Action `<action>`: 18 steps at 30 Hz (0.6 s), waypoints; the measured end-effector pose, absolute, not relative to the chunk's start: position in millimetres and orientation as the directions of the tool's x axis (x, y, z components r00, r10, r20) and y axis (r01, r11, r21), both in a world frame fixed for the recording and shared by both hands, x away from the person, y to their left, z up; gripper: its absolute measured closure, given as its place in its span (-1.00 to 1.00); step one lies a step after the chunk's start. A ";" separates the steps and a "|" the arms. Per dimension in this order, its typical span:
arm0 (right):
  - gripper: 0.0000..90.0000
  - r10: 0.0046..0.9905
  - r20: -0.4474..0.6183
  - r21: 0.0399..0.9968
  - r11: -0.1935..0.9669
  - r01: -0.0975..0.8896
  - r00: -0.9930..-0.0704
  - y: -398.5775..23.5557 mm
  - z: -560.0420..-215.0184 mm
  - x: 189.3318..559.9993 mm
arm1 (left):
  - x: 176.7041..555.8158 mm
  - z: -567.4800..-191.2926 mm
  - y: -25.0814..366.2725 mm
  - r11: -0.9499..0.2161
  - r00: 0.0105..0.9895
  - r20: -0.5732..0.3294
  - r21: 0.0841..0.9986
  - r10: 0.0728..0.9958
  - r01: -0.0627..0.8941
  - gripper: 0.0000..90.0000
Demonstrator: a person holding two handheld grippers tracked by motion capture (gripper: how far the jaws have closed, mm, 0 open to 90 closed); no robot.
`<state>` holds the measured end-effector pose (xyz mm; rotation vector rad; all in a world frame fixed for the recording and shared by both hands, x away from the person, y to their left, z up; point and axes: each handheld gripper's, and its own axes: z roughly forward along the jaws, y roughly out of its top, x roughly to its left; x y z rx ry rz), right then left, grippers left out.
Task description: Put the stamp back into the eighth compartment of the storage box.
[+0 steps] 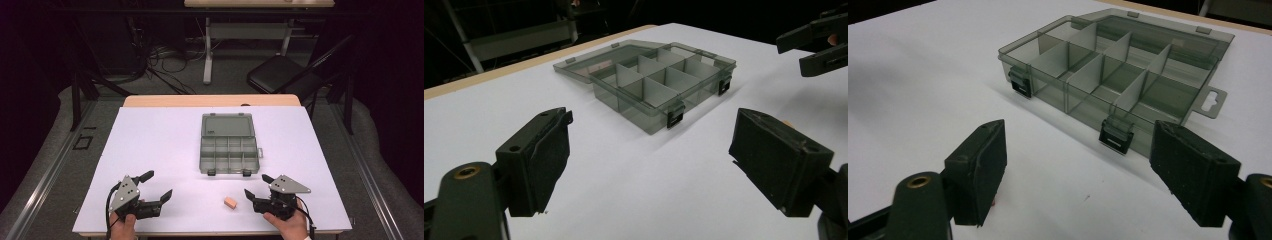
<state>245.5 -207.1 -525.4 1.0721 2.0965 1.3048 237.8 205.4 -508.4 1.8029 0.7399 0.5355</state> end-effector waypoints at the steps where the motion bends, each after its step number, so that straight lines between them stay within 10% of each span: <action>1: -0.48 0.792 0.021 0.889 0.264 0.374 -0.611 -203.3 -526.1 245.7 | 237.8 -508.5 204.8 -0.245 0.710 0.011 0.942 0.704 0.229 -0.64; 18: -0.40 0.766 0.028 0.878 0.288 0.382 -0.642 -187.2 -522.3 250.5 | 237.2 -508.8 203.0 -0.254 0.718 0.017 0.941 0.696 0.223 -0.64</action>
